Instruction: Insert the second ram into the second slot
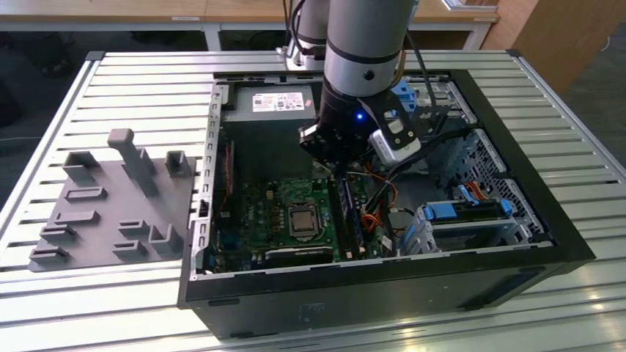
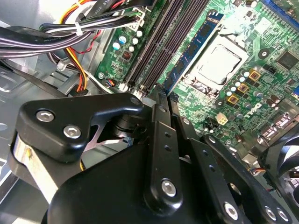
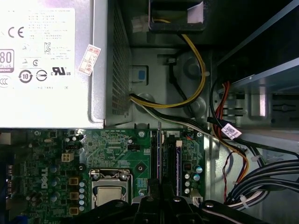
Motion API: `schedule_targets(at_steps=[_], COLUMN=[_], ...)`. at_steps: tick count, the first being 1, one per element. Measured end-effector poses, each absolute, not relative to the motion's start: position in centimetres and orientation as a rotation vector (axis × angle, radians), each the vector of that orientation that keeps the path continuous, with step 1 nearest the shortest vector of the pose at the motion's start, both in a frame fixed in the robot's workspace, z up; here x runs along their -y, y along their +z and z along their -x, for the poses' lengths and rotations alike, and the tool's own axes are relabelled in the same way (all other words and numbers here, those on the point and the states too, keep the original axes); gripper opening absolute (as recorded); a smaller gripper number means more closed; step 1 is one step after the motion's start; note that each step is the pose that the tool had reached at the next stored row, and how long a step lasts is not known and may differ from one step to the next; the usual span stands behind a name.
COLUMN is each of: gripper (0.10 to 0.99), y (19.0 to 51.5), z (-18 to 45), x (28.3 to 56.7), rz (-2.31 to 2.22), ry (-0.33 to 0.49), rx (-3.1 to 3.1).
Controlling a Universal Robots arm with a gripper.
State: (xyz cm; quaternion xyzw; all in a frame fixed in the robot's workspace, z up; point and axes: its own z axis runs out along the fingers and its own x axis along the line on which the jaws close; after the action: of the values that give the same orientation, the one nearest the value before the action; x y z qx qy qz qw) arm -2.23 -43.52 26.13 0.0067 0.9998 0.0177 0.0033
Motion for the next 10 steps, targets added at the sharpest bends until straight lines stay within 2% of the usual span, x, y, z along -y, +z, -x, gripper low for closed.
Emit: schedule_targets(at_steps=[10], gripper=[0.137], y=[25.87], z=[2.23], x=[43.52], rz=[-0.021], ry=[0.055], rx=[-3.135])
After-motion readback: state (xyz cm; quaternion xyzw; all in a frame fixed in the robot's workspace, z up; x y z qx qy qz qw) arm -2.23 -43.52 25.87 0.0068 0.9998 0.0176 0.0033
